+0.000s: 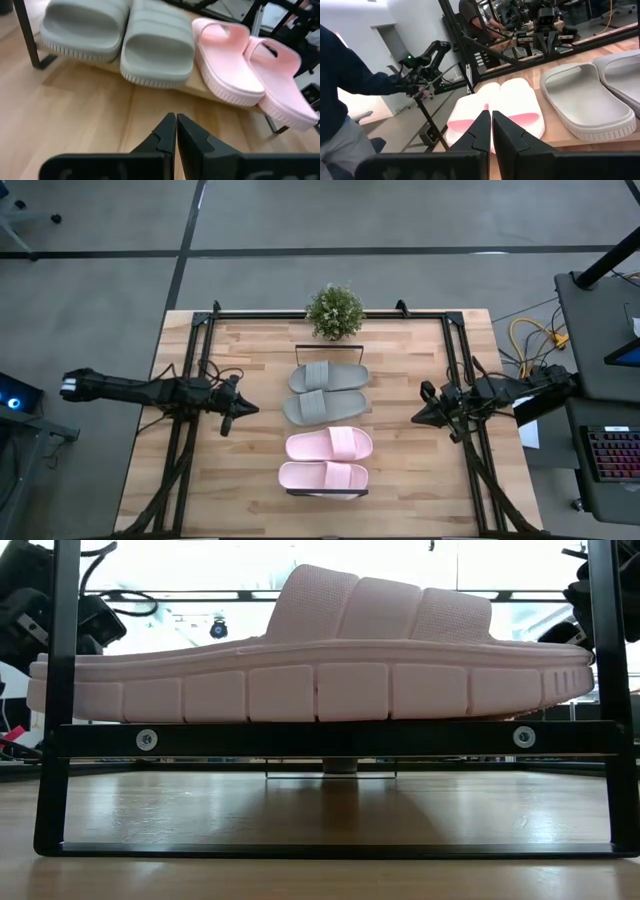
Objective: Pick and place slides into the shelf
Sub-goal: Return to Home Position
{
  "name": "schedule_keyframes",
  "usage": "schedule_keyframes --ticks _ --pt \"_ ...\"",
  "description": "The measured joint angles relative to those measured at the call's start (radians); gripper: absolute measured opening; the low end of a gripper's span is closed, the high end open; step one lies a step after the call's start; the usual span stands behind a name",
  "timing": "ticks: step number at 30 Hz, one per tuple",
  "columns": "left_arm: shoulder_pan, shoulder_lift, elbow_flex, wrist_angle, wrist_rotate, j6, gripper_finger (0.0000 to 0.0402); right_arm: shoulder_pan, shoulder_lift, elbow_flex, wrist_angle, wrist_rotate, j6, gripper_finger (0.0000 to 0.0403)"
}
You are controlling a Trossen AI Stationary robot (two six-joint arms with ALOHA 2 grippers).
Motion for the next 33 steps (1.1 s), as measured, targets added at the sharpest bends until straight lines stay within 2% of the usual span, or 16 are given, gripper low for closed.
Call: schedule_keyframes --ticks 5,14,19,33 --pt "0.0 0.003 0.015 -0.022 0.0 0.002 0.0 0.0 -0.001 0.0 0.0 0.0 -0.001 0.0009" --pt "0.0 -0.177 0.005 -0.01 -0.018 0.04 0.0 0.0 0.018 0.0 -0.003 0.018 -0.011 0.0009" --pt "0.0 -0.231 0.008 -0.023 -0.023 0.053 0.0 0.0 0.045 0.001 -0.006 0.027 -0.011 0.0009" --pt "0.0 -0.184 0.014 -0.047 -0.031 0.076 0.0 0.0 0.077 0.001 -0.005 0.027 -0.002 0.0009"
